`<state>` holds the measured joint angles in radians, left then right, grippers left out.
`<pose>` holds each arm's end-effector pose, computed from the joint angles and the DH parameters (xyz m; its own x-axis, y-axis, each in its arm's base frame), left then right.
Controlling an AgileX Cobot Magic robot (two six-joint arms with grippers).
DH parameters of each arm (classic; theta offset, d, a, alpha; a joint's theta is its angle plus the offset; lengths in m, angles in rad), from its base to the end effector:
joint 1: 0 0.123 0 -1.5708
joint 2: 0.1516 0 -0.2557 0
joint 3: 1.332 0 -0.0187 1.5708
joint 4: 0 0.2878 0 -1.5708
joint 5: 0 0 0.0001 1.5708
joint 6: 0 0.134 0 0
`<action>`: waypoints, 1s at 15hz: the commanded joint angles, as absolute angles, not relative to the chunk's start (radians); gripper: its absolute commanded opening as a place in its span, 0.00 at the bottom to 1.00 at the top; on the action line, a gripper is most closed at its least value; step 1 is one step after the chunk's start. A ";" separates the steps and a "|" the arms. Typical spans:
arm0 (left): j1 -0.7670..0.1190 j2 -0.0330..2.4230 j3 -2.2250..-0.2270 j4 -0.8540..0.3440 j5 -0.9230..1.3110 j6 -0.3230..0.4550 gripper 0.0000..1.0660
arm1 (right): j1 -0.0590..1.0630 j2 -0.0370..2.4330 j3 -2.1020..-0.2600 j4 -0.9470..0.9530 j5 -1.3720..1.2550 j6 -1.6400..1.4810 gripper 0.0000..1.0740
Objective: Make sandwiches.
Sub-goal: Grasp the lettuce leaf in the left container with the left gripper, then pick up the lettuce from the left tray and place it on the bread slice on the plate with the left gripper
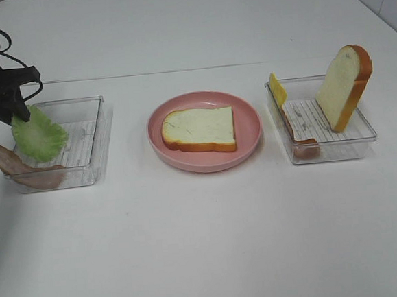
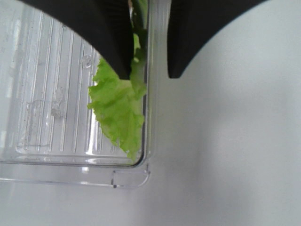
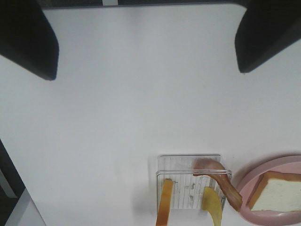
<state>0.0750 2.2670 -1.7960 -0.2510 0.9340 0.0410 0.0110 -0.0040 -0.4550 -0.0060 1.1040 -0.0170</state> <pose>0.5009 0.0108 0.0751 -0.9534 -0.1798 -0.2423 -0.1264 0.9672 -0.2206 0.0969 0.0003 0.2551 -0.5291 -0.0255 -0.8482 -0.0169 0.9997 -0.0196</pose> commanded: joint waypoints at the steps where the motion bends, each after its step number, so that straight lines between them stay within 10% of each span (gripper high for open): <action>1: 0.072 2.269 -1.799 -0.264 0.926 0.034 0.02 | 0.005 -0.033 -0.451 -0.006 1.099 -0.022 0.92; 15: 0.028 2.147 -1.938 -0.346 0.998 -0.011 0.00 | 0.005 -0.031 -0.451 -0.006 1.099 -0.022 0.92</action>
<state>0.0480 2.1600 -1.9140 -0.3260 0.9680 -0.0050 0.0110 -0.0040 -0.4550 -0.0060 1.1040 -0.0170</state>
